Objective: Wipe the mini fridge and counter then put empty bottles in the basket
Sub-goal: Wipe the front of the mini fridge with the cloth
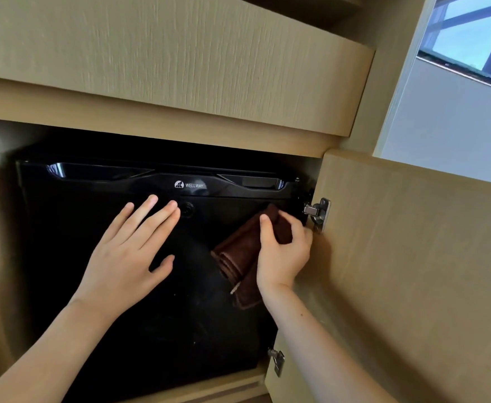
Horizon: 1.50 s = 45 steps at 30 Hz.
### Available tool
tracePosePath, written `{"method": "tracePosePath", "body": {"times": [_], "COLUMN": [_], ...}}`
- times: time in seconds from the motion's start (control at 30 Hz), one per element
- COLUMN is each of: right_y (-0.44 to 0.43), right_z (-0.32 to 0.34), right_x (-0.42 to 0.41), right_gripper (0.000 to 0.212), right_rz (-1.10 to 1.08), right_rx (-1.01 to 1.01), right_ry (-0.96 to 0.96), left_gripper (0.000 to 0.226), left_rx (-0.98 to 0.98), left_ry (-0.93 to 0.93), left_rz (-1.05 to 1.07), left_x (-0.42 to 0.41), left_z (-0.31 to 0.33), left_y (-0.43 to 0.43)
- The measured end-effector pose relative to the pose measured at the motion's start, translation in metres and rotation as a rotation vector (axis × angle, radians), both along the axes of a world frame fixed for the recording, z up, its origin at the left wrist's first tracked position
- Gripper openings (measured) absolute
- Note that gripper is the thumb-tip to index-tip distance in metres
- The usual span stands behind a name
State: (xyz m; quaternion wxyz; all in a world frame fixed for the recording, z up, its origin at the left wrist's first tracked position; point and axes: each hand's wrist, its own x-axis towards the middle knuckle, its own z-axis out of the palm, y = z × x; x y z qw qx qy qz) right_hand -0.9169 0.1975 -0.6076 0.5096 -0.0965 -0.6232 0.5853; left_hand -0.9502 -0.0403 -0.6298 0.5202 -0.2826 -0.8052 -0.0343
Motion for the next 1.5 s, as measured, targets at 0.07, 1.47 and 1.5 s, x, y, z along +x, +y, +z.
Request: {"method": "tracePosePath", "body": {"times": [0.07,1.47,1.5], "right_y": [-0.002,-0.061,-0.066], "right_z": [-0.012,-0.058,-0.058], "right_x": [0.001,-0.002,-0.003], "right_gripper": [0.023,0.022,0.022], "right_rz": [0.002,0.09,0.085], "right_rx": [-0.01,0.335,0.317], "right_ry": [0.007,0.047,0.056], "left_gripper": [0.071,0.063,0.063], "left_rx": [0.001,-0.142,-0.147], "left_ry": [0.005,-0.044,-0.045], "left_rz": [-0.008,0.021,0.026], "left_x": [-0.002,0.012,0.013], "left_z": [0.0,-0.04,-0.042], "left_y": [-0.001,-0.076,-0.08]}}
